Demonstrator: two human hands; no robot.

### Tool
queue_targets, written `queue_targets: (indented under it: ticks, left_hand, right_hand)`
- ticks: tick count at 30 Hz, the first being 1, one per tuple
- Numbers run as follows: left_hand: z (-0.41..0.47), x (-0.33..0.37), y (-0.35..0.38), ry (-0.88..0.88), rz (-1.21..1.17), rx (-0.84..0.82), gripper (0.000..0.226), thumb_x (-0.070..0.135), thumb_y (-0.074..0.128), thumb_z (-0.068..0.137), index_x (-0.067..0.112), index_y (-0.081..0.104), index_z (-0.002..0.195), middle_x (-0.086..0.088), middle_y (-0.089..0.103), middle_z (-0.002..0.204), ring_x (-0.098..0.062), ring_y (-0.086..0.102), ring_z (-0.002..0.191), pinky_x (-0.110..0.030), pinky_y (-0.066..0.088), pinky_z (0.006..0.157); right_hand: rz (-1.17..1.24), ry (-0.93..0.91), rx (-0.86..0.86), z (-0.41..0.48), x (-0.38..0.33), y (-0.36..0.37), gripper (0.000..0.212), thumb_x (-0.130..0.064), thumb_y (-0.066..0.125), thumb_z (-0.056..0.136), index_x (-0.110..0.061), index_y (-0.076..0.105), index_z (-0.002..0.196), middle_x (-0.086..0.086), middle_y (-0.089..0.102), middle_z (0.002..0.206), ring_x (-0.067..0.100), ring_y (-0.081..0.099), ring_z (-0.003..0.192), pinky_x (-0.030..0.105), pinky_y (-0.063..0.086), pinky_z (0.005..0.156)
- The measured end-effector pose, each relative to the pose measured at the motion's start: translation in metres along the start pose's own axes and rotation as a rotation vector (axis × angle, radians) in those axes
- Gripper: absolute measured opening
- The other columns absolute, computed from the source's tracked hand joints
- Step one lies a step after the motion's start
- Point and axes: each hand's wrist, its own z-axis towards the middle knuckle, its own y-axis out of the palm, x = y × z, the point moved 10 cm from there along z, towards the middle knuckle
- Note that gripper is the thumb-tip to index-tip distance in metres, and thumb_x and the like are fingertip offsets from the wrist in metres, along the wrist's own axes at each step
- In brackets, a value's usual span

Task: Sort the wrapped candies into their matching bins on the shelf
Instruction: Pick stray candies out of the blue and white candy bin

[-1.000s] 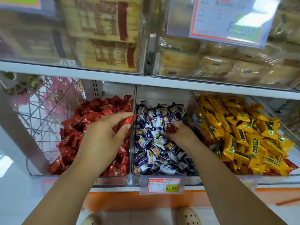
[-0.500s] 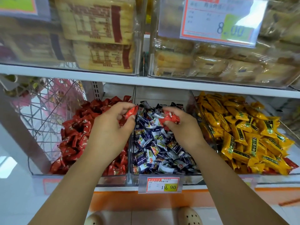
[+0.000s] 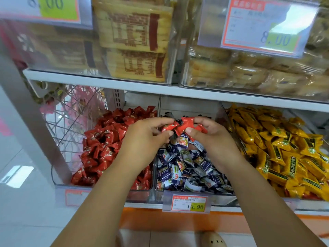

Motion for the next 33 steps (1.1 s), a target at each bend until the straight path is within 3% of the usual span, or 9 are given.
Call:
queue_targets:
  ticks: [2, 6, 9, 15, 18, 23, 28, 31, 33]
  left_hand:
    - [0.001, -0.003, -0.001, -0.009, -0.045, 0.017, 0.03, 0.027, 0.071, 0.085, 0.039, 0.067, 0.112, 0.01, 0.072, 0.088, 0.003, 0.065, 0.07, -0.01, 0.046, 0.066]
    - [0.004, -0.007, -0.008, -0.003, -0.133, 0.056, 0.034, 0.026, 0.074, 0.081, 0.037, 0.068, 0.112, 0.017, 0.07, 0.099, -0.005, 0.067, 0.09, -0.034, 0.055, 0.085]
    - [0.005, -0.01, -0.016, 0.014, -0.176, 0.063, 0.036, 0.025, 0.075, 0.081, 0.031, 0.067, 0.115, 0.015, 0.071, 0.104, -0.001, 0.066, 0.095, -0.031, 0.053, 0.089]
    - [0.006, -0.026, -0.046, -0.049, -0.177, 0.188, 0.025, 0.024, 0.072, 0.084, 0.036, 0.069, 0.106, 0.02, 0.071, 0.096, 0.002, 0.066, 0.08, -0.021, 0.052, 0.07]
    - [0.006, -0.035, -0.056, -0.097, -0.179, 0.233, 0.021, 0.025, 0.07, 0.085, 0.036, 0.068, 0.103, 0.018, 0.071, 0.091, -0.007, 0.064, 0.064, -0.022, 0.053, 0.064]
    - [0.005, -0.048, -0.068, -0.156, -0.234, 0.28, 0.018, 0.024, 0.067, 0.087, 0.039, 0.067, 0.097, 0.021, 0.068, 0.091, 0.002, 0.062, 0.063, -0.013, 0.046, 0.054]
    - [0.005, -0.055, -0.065, -0.221, -0.37, 0.22, 0.015, 0.034, 0.067, 0.086, 0.032, 0.07, 0.101, 0.007, 0.073, 0.087, -0.005, 0.065, 0.071, -0.021, 0.048, 0.059]
    - [0.004, -0.043, -0.051, -0.17, -0.332, 0.103, 0.021, 0.032, 0.074, 0.079, 0.032, 0.072, 0.1, 0.011, 0.072, 0.088, 0.001, 0.062, 0.068, -0.014, 0.046, 0.062]
    - [0.003, -0.04, -0.049, -0.158, -0.296, 0.111, 0.015, 0.024, 0.076, 0.078, 0.029, 0.073, 0.092, 0.013, 0.072, 0.081, 0.003, 0.062, 0.067, -0.011, 0.046, 0.061]
  right_hand:
    - [0.078, 0.026, -0.02, 0.002, 0.002, 0.008, 0.023, -0.006, 0.063, 0.088, -0.012, 0.065, 0.111, 0.01, 0.071, 0.102, 0.022, 0.069, 0.091, 0.031, 0.058, 0.064]
    - [0.144, 0.023, -0.065, 0.007, -0.005, 0.028, 0.024, -0.003, 0.063, 0.088, -0.009, 0.065, 0.111, 0.005, 0.071, 0.097, 0.015, 0.07, 0.081, 0.025, 0.055, 0.056]
    - [0.004, -0.02, -0.117, 0.009, -0.015, 0.05, 0.024, -0.005, 0.064, 0.087, -0.018, 0.066, 0.108, 0.002, 0.071, 0.095, 0.009, 0.068, 0.072, 0.021, 0.053, 0.054]
    - [-0.394, -0.143, -0.148, 0.024, -0.031, 0.083, 0.033, -0.018, 0.066, 0.087, -0.025, 0.06, 0.119, -0.002, 0.064, 0.1, 0.007, 0.06, 0.055, 0.018, 0.051, 0.054]
    - [-0.521, -0.265, -0.137, 0.029, -0.039, 0.096, 0.044, -0.022, 0.071, 0.08, -0.029, 0.055, 0.12, -0.005, 0.06, 0.109, 0.007, 0.062, 0.087, 0.022, 0.05, 0.072]
    - [-0.624, -0.318, -0.08, 0.032, -0.047, 0.103, 0.069, -0.029, 0.082, 0.071, -0.025, 0.043, 0.128, -0.009, 0.054, 0.116, 0.009, 0.053, 0.096, 0.021, 0.04, 0.077]
    - [-0.664, -0.359, -0.1, 0.029, -0.051, 0.111, 0.055, -0.028, 0.081, 0.073, -0.025, 0.042, 0.111, -0.013, 0.058, 0.092, -0.002, 0.051, 0.073, 0.014, 0.038, 0.06]
    - [-0.705, -0.389, -0.149, 0.027, -0.05, 0.117, 0.045, -0.023, 0.073, 0.08, -0.022, 0.042, 0.112, -0.013, 0.058, 0.072, -0.002, 0.053, 0.063, 0.011, 0.04, 0.051]
    - [-0.747, -0.406, -0.157, 0.026, -0.05, 0.118, 0.037, -0.023, 0.07, 0.081, -0.019, 0.046, 0.108, -0.008, 0.06, 0.079, 0.0, 0.051, 0.06, 0.012, 0.038, 0.05]
